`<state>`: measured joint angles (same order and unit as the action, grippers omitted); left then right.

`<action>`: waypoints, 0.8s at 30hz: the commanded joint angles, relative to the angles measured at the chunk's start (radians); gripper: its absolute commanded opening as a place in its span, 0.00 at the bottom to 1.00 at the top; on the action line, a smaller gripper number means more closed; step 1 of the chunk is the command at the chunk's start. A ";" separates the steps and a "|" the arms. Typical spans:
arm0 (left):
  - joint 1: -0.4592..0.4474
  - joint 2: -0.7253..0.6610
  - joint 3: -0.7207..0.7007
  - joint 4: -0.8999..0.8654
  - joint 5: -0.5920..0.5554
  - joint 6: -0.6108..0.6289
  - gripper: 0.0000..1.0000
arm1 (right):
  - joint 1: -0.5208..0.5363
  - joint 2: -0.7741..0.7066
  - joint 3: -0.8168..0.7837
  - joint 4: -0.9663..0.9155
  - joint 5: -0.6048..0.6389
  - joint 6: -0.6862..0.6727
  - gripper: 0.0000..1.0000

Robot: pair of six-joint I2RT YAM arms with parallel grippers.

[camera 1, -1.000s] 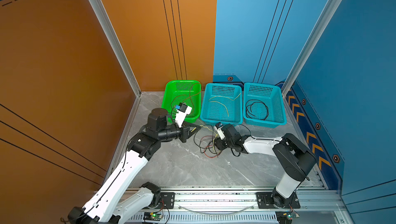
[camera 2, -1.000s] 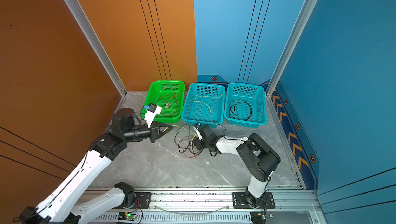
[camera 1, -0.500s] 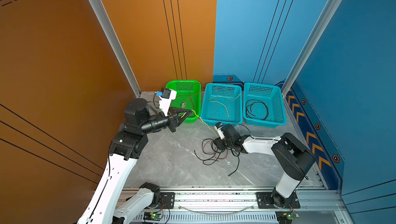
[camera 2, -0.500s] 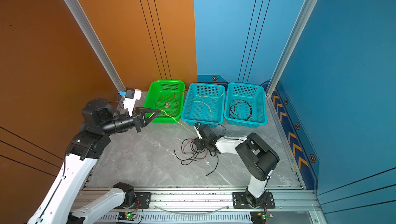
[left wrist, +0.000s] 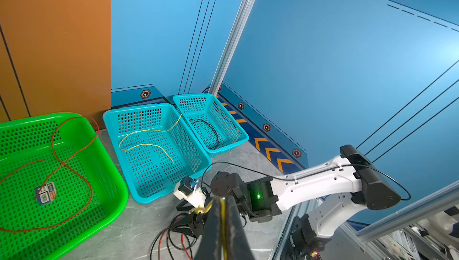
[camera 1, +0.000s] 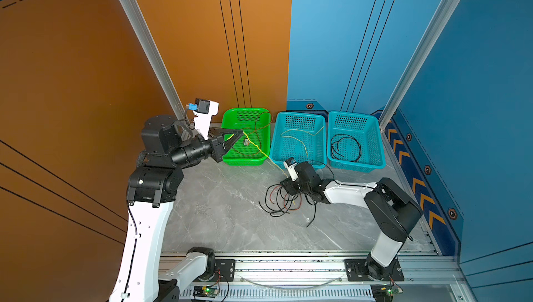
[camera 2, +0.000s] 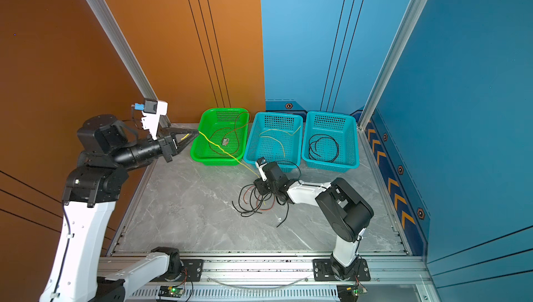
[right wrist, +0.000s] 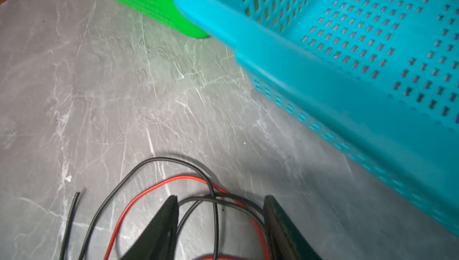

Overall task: Untangle and sort cables by color
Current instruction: Untie the cable.

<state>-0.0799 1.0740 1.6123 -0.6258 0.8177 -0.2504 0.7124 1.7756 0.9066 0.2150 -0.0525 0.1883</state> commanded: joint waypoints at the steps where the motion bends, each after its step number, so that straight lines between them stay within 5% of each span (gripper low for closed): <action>1: 0.036 -0.053 0.131 0.273 0.041 0.021 0.00 | -0.035 0.076 -0.076 -0.271 0.091 0.007 0.53; 8: 0.071 -0.049 0.107 0.301 0.048 -0.009 0.00 | -0.039 0.048 -0.090 -0.251 0.033 0.007 0.57; 12: 0.069 -0.066 -0.038 0.418 0.074 -0.112 0.00 | -0.042 -0.022 -0.092 -0.248 -0.028 0.013 0.62; 24: 0.024 -0.181 -0.386 0.420 -0.009 -0.073 0.00 | -0.076 -0.283 -0.043 -0.339 -0.138 0.006 0.73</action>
<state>-0.0479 0.8944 1.2613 -0.2863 0.8375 -0.3367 0.6495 1.5570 0.8600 -0.0505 -0.1600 0.1921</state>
